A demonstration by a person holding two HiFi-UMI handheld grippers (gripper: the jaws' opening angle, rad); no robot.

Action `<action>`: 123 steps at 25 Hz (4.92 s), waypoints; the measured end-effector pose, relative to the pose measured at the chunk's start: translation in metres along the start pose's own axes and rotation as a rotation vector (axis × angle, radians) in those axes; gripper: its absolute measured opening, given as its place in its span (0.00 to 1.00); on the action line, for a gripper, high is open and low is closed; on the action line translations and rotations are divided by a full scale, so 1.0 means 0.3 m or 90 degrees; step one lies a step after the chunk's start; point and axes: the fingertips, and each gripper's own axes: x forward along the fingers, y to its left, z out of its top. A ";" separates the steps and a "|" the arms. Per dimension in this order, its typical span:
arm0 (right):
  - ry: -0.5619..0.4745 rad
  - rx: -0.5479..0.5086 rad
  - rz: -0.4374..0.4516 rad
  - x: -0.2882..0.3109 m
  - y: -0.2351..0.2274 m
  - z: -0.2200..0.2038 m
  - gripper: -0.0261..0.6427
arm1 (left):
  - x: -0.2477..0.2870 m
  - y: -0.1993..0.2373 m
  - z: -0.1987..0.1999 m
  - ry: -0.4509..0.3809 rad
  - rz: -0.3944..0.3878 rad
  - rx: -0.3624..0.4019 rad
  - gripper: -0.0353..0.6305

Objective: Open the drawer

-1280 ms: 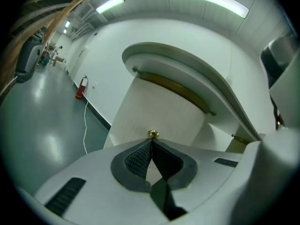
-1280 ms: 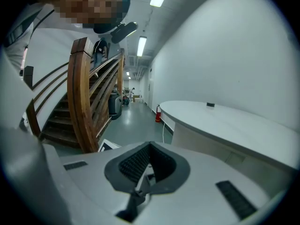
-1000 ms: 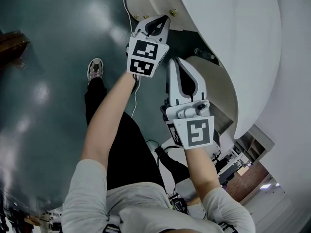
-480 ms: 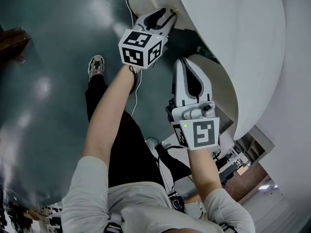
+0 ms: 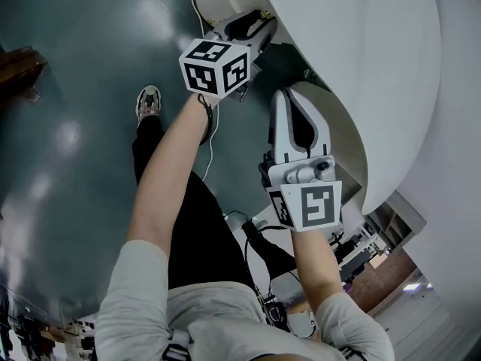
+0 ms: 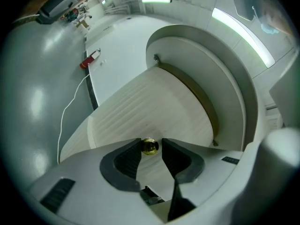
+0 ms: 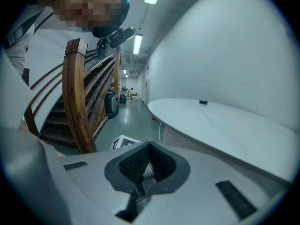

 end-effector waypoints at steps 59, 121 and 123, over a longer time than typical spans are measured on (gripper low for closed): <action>-0.007 0.038 -0.005 -0.123 0.302 0.022 0.06 | -0.458 0.046 -0.081 0.082 0.076 0.042 0.21; -0.001 0.047 0.017 -0.159 0.356 0.018 0.06 | -0.727 0.078 -0.122 0.068 0.113 0.029 0.21; 0.002 0.046 0.018 -0.148 0.374 0.016 0.06 | -0.736 0.092 -0.117 0.070 0.112 0.030 0.21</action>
